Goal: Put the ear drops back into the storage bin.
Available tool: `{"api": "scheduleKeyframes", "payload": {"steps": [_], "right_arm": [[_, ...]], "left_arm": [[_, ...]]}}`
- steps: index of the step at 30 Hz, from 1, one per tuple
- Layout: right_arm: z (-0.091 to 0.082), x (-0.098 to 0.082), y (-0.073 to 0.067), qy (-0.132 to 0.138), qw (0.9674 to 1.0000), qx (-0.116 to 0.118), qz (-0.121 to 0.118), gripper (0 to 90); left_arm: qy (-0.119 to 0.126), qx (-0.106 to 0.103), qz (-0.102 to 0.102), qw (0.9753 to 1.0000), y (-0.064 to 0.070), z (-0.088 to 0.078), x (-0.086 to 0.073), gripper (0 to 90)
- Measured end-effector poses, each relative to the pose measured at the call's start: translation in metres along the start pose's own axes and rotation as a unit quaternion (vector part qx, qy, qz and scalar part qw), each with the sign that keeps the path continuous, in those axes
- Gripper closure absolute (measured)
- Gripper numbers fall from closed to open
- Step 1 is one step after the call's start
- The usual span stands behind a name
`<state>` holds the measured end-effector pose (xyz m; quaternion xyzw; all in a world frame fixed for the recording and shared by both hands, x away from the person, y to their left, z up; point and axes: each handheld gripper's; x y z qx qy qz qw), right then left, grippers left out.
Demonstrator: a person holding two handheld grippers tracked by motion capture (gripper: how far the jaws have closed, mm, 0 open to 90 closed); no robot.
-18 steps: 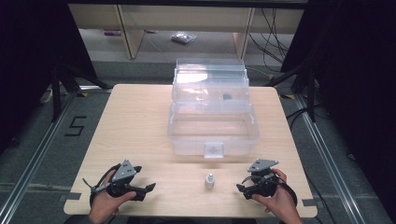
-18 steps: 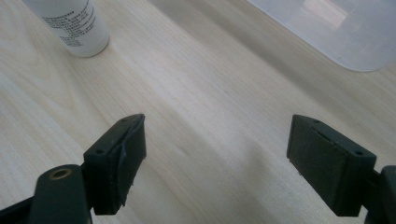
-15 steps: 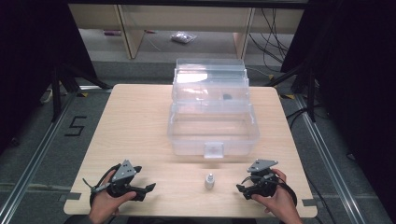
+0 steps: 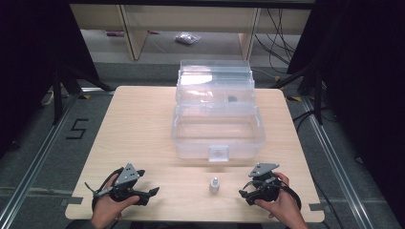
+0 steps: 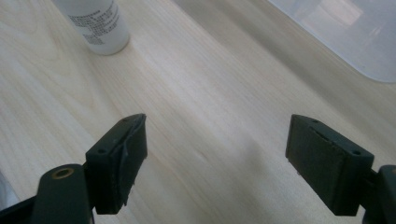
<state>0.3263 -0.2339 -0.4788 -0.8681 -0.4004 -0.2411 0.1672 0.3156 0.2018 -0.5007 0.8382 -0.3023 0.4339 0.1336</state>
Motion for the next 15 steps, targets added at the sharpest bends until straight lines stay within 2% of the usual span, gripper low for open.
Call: {"api": "scheduleKeyframes", "payload": {"steps": [4,5,6,13,14,15], "right_arm": [[0.002,0.004,-0.003,0.000,1.0000,0.004,-0.002,21.9],[0.003,0.005,-0.003,0.002,1.0000,-0.003,-0.009,22.0],[0.003,0.008,-0.004,-0.001,0.9999,0.005,-0.015,22.0],[0.004,0.016,-0.009,-0.013,0.9995,0.016,-0.024,22.7],[0.006,0.018,-0.011,-0.017,0.9995,0.012,-0.023,22.8],[0.007,0.020,-0.010,-0.017,0.9989,0.016,-0.040,23.0]], "left_arm": [[0.001,0.000,-0.001,1.0000,0.000,0.001,0.000,15.6],[-0.002,0.001,0.001,1.0000,0.000,0.000,0.000,15.6],[-0.003,0.002,0.000,1.0000,0.000,0.000,0.000,15.6],[-0.003,0.001,0.004,1.0000,-0.001,0.000,0.000,15.6],[-0.002,0.001,0.004,1.0000,-0.001,0.000,0.000,15.6],[-0.002,0.001,0.004,1.0000,-0.001,0.000,0.000,15.6]]}}
Point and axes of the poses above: each handheld gripper's, and its own axes: z roughly forward along the jaws, x roughly out of its top, y roughly to its right, and after that the axes turned 9 degrees about x, right-handed
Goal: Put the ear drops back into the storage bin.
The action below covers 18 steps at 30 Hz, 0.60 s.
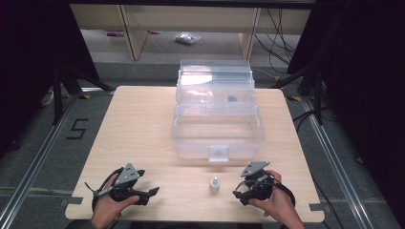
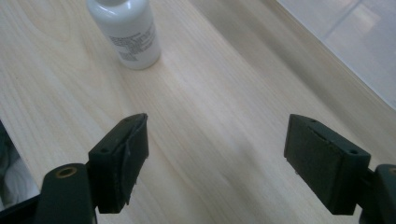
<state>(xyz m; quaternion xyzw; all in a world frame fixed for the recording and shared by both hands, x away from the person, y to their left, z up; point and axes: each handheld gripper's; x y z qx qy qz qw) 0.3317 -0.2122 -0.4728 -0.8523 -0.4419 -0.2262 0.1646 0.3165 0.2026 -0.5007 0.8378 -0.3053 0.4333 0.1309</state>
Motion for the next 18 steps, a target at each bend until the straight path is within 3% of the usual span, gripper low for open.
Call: {"api": "scheduleKeyframes", "payload": {"steps": [3,4,6,9,18], "right_arm": [[0.003,0.007,-0.004,-0.007,0.9999,0.009,-0.005,23.4],[0.002,0.009,-0.005,-0.007,0.9998,0.016,-0.010,23.8],[0.002,0.014,-0.010,-0.011,0.9997,0.016,-0.012,23.9],[0.005,0.025,-0.015,-0.022,0.9989,0.024,-0.034,24.4],[0.013,0.048,-0.024,-0.040,0.9964,0.042,-0.061,25.5]], "left_arm": [[0.000,0.000,0.000,1.0000,0.000,0.000,0.000,15.6],[-0.006,0.004,0.011,0.9999,-0.002,0.000,0.000,15.6],[-0.005,0.002,0.008,1.0000,-0.001,0.000,0.000,15.6],[-0.002,0.000,-0.001,1.0000,0.000,0.000,0.000,15.6],[0.000,-0.002,-0.001,1.0000,0.000,0.000,0.000,15.6]]}}
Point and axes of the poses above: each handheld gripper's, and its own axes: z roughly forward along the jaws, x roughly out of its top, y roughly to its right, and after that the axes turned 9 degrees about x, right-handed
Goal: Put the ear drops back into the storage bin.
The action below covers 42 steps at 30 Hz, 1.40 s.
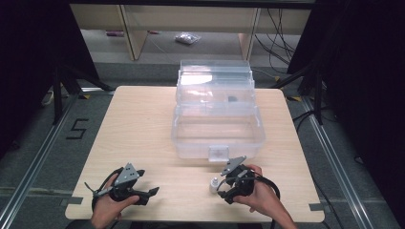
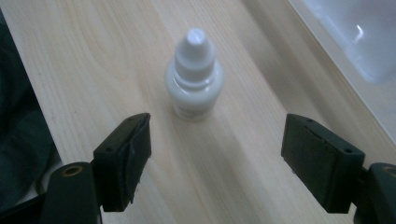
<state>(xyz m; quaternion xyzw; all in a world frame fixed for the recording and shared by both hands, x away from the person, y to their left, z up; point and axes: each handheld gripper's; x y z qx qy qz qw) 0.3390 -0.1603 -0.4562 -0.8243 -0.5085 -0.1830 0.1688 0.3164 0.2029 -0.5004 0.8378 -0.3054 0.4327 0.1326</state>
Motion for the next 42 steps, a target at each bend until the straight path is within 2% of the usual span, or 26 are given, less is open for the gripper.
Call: {"api": "scheduleKeyframes", "payload": {"steps": [3,5,11,12,15,17,18,21,22,25,26,27,28,30,31,32,38,39,42], "right_arm": [[0.005,0.006,-0.002,-0.009,0.9999,0.005,-0.007,26.8],[0.008,0.012,-0.002,-0.020,0.9995,0.010,-0.021,28.2],[0.013,0.020,-0.003,-0.032,0.9991,0.011,-0.025,30.4],[0.014,0.022,-0.002,-0.035,0.9987,0.017,-0.033,31.8],[0.016,0.024,-0.003,-0.045,0.9983,0.018,-0.033,35.9],[0.019,0.025,-0.003,-0.051,0.9974,0.025,-0.045,38.6],[0.019,0.026,-0.003,-0.055,0.9975,0.022,-0.039,39.1],[0.022,0.027,-0.002,-0.063,0.9963,0.028,-0.052,41.8],[0.023,0.028,-0.002,-0.065,0.9965,0.025,-0.045,42.5],[0.025,0.030,0.000,-0.073,0.9953,0.034,-0.054,43.8],[0.026,0.030,-0.001,-0.068,0.9957,0.029,-0.055,44.3],[0.025,0.030,-0.002,-0.075,0.9957,0.030,-0.046,44.7],[0.027,0.031,-0.001,-0.071,0.9955,0.030,-0.055,44.8],[0.027,0.032,-0.002,-0.077,0.9953,0.032,-0.049,45.8],[0.028,0.033,-0.001,-0.075,0.9951,0.033,-0.055,46.1],[0.029,0.033,-0.001,-0.075,0.9948,0.034,-0.061,46.5],[0.033,0.035,-0.002,-0.084,0.9941,0.035,-0.058,49.3],[0.033,0.035,-0.001,-0.085,0.9940,0.035,-0.060,49.8],[0.033,0.035,-0.002,-0.094,0.9936,0.035,-0.052,50.8]], "left_arm": [[-0.001,0.000,-0.001,1.0000,0.000,0.000,0.000,15.6],[-0.002,0.000,-0.001,1.0000,0.000,0.000,0.000,15.6],[-0.001,0.000,0.004,1.0000,-0.001,0.000,0.000,15.6],[-0.002,0.000,0.004,1.0000,-0.001,0.000,0.000,15.6],[-0.001,0.000,0.004,1.0000,-0.001,0.000,0.000,15.6],[-0.001,-0.001,0.004,1.0000,0.000,0.000,0.000,15.6],[-0.002,0.000,0.003,1.0000,0.000,-0.001,0.000,15.6],[0.000,-0.001,0.000,1.0000,0.001,0.000,0.000,15.6],[0.000,-0.001,0.001,1.0000,0.000,0.000,0.000,15.7],[0.000,-0.002,0.001,1.0000,0.000,0.000,0.000,15.6],[0.000,-0.002,0.002,1.0000,0.001,0.000,0.000,15.6],[0.000,-0.002,0.002,1.0000,0.000,0.000,0.000,15.6],[0.000,-0.002,0.003,1.0000,0.000,0.000,0.000,15.6],[0.003,-0.003,0.000,1.0000,0.001,0.000,0.000,15.6],[0.000,-0.005,0.001,1.0000,0.000,0.000,0.000,15.6],[-0.001,-0.003,0.008,1.0000,-0.001,0.000,0.001,15.6],[-0.001,-0.003,0.010,0.9999,-0.001,-0.001,0.001,15.6],[0.001,-0.005,0.003,1.0000,0.000,-0.001,0.000,15.6],[0.000,-0.005,0.005,1.0000,0.000,-0.001,0.000,15.6]]}}
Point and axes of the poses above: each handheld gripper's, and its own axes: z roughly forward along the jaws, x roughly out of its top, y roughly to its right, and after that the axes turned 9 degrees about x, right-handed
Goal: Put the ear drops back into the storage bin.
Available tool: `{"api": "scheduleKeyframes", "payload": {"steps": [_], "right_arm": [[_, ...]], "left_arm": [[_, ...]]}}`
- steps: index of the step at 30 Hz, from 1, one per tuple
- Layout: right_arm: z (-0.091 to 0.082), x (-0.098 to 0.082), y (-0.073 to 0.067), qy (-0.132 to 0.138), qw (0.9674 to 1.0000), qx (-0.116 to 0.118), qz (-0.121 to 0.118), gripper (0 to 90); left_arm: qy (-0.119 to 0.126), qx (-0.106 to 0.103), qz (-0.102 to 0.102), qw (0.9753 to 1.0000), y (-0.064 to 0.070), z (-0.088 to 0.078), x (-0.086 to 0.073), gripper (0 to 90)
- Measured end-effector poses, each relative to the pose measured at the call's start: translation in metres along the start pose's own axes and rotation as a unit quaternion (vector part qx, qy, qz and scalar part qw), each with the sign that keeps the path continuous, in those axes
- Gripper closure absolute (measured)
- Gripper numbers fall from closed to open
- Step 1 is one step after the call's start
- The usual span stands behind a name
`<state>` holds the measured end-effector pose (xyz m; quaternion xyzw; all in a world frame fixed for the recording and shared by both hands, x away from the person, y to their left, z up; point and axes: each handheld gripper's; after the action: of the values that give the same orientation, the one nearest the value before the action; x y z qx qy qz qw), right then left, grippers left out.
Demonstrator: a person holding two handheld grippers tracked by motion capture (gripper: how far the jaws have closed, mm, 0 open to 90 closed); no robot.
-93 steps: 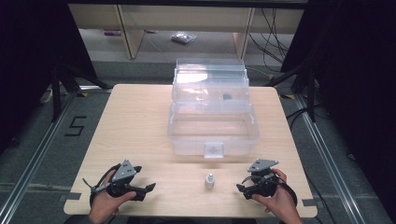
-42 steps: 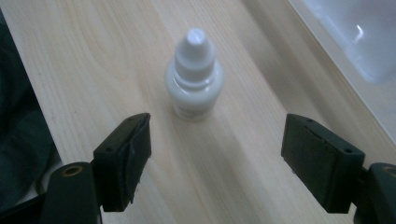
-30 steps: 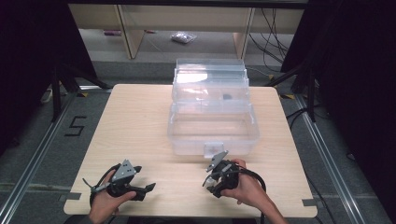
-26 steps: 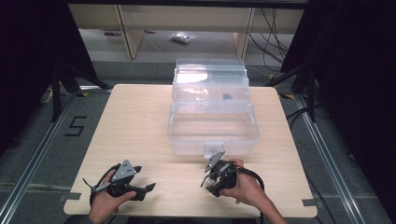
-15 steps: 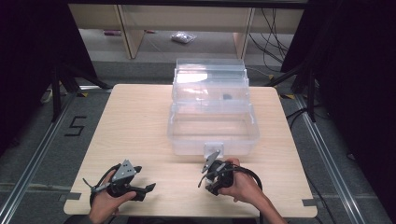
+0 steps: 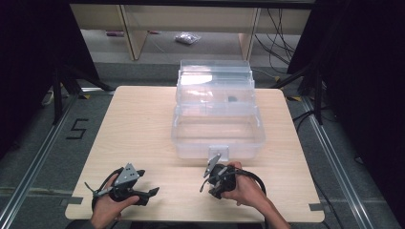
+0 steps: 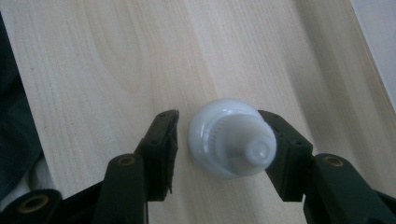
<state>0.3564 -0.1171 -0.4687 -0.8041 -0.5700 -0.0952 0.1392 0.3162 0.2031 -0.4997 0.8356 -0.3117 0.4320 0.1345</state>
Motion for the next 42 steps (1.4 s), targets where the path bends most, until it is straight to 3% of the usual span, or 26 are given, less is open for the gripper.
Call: {"api": "scheduleKeyframes", "payload": {"steps": [2,4,5,7,9,11,13,18,19,23,24,27,30,34,36,37,38,42], "right_arm": [[0.001,0.000,0.001,0.007,0.9999,0.002,-0.010,51.3],[0.002,0.000,-0.001,0.000,1.0000,0.001,0.003,52.3],[0.003,0.001,0.000,-0.004,1.0000,0.002,-0.006,52.8],[0.004,0.001,0.001,0.001,0.9999,0.001,-0.016,53.0],[0.004,0.001,-0.001,-0.005,1.0000,0.001,0.008,54.7],[0.004,0.001,-0.001,-0.006,0.9999,0.000,0.011,55.4],[0.006,0.002,0.002,0.002,0.9999,0.000,-0.014,56.6],[0.005,0.003,0.002,-0.004,0.9999,0.003,-0.012,59.9],[0.004,0.003,-0.001,-0.010,0.9999,-0.001,0.009,60.0],[0.004,0.004,-0.001,-0.008,1.0000,0.000,-0.003,60.0],[0.003,0.004,0.000,-0.004,0.9999,-0.001,-0.014,60.0],[-0.001,0.004,-0.002,-0.003,1.0000,-0.002,-0.001,60.1],[-0.006,0.004,0.000,0.006,0.9998,0.001,-0.017,60.1],[-0.012,0.004,0.001,0.010,0.9999,0.003,-0.011,60.1],[-0.015,0.003,0.003,0.011,0.9997,0.002,-0.023,60.1],[-0.017,0.002,0.002,0.013,0.9999,0.000,-0.011,60.1],[-0.019,0.002,0.004,0.012,0.9997,0.004,-0.020,60.1],[-0.029,0.000,0.007,0.024,0.9996,0.004,-0.016,60.2]], "left_arm": [[-0.003,0.001,0.006,1.0000,-0.001,0.000,0.000,15.6],[-0.007,0.001,0.013,0.9999,-0.002,-0.001,0.001,15.6],[-0.002,0.001,0.005,1.0000,-0.001,0.000,0.000,15.6],[-0.003,0.000,0.006,1.0000,-0.001,0.000,0.000,15.6],[0.000,0.000,-0.002,1.0000,0.000,0.000,0.000,15.6],[0.000,0.000,0.000,1.0000,0.000,0.000,0.000,15.6],[-0.002,0.001,0.005,1.0000,-0.001,0.000,0.000,15.6],[0.003,0.005,-0.001,1.0000,0.000,0.000,0.000,15.7],[0.003,0.007,0.002,1.0000,0.000,0.000,0.000,15.7],[0.004,0.006,-0.001,1.0000,0.000,0.000,0.000,15.7],[0.004,0.006,0.000,1.0000,0.000,0.000,0.000,15.7],[-0.001,0.002,0.001,1.0000,0.000,0.000,0.000,15.7],[0.000,0.002,0.000,1.0000,-0.001,0.000,0.000,15.7],[0.000,0.002,0.000,1.0000,-0.001,0.000,0.000,15.7],[0.000,0.002,-0.001,1.0000,-0.001,0.000,0.000,15.7],[0.000,0.002,-0.001,1.0000,-0.001,0.000,0.000,15.7],[0.000,0.002,-0.001,1.0000,-0.001,0.000,0.000,15.7],[0.000,0.002,0.000,1.0000,-0.001,0.000,0.000,15.7]]}}
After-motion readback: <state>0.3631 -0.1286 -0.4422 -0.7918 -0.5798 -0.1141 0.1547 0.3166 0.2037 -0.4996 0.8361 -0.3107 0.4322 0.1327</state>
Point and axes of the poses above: each handheld gripper's, and its own axes: z roughly forward along the jaws, x roughly out of its top, y roughly to its right, and after that the axes turned 9 degrees about x, right-handed
